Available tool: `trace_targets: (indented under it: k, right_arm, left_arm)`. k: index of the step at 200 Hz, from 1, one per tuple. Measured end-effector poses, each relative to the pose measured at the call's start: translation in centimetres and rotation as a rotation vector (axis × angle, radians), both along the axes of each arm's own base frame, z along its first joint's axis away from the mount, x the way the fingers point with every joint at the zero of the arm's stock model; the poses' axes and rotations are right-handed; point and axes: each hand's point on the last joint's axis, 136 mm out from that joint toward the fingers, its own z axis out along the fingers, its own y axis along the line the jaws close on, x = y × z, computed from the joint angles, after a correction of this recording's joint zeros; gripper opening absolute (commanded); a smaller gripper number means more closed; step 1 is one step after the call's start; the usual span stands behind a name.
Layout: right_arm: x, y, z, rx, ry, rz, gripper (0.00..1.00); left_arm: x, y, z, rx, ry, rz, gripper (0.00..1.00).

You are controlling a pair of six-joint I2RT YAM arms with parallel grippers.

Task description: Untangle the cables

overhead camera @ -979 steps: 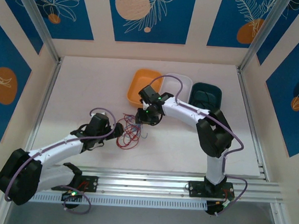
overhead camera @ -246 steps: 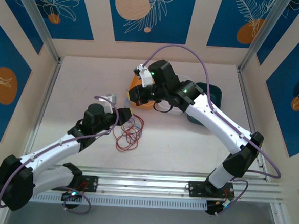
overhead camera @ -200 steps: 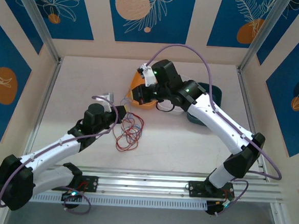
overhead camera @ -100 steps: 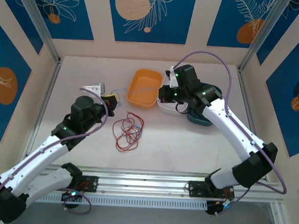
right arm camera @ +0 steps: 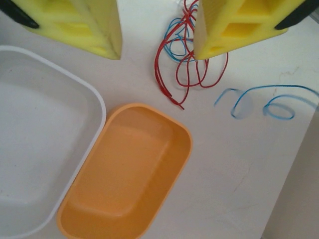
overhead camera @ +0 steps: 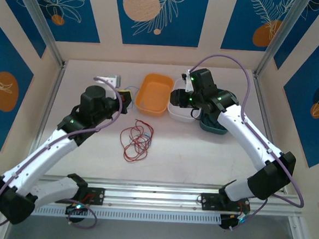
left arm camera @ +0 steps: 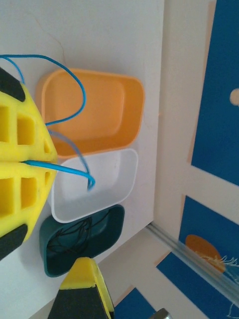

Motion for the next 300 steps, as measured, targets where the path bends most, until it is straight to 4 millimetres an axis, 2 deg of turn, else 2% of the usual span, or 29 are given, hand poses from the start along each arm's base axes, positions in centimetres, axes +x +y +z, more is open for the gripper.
trace_targets:
  k: [36, 69, 92, 100, 106, 131, 186, 214, 242, 300]
  right_arm:
    - [0.2, -0.6, 0.0, -0.002, -0.014, -0.013, 0.62]
    - [-0.4, -3.0, -0.5, -0.009, -0.030, -0.075, 0.77]
    - [-0.8, -4.5, -0.2, -0.002, -0.065, -0.122, 0.86]
    - [-0.9, -5.1, 0.2, -0.002, -0.085, -0.139, 0.92]
    - [-0.9, -5.5, 0.5, -0.003, -0.098, -0.153, 1.00]
    - [-1.0, -7.1, 1.6, -0.018, -0.151, -0.219, 0.99]
    - [-1.5, -10.1, 2.5, -0.052, -0.210, -0.334, 0.99]
    - [-1.9, -11.1, 2.6, -0.055, -0.220, -0.371, 0.99]
    - [-2.3, -12.1, 2.7, -0.056, -0.224, -0.405, 0.99]
    - [-2.7, -13.6, 2.7, -0.043, -0.224, -0.471, 0.99]
  left_arm:
    - [1.7, -2.8, 1.0, -0.022, 0.007, -0.075, 0.00]
    - [3.6, -5.4, 2.5, -0.052, -0.010, -0.137, 0.00]
    - [5.1, -7.5, 2.9, -0.069, -0.016, -0.178, 0.00]
    - [5.7, -8.4, 2.9, -0.073, -0.015, -0.194, 0.00]
    - [6.1, -9.0, 2.9, -0.077, -0.016, -0.201, 0.00]
    - [8.0, -11.6, 2.2, -0.074, -0.002, -0.231, 0.00]
    - [12.3, -16.5, -1.0, -0.055, 0.040, -0.264, 0.00]
    - [13.6, -18.4, -2.9, -0.048, 0.071, -0.288, 0.00]
    - [14.1, -20.0, -5.3, -0.038, 0.115, -0.310, 0.00]
    - [14.0, -22.9, -11.9, 0.024, 0.236, -0.346, 0.00]
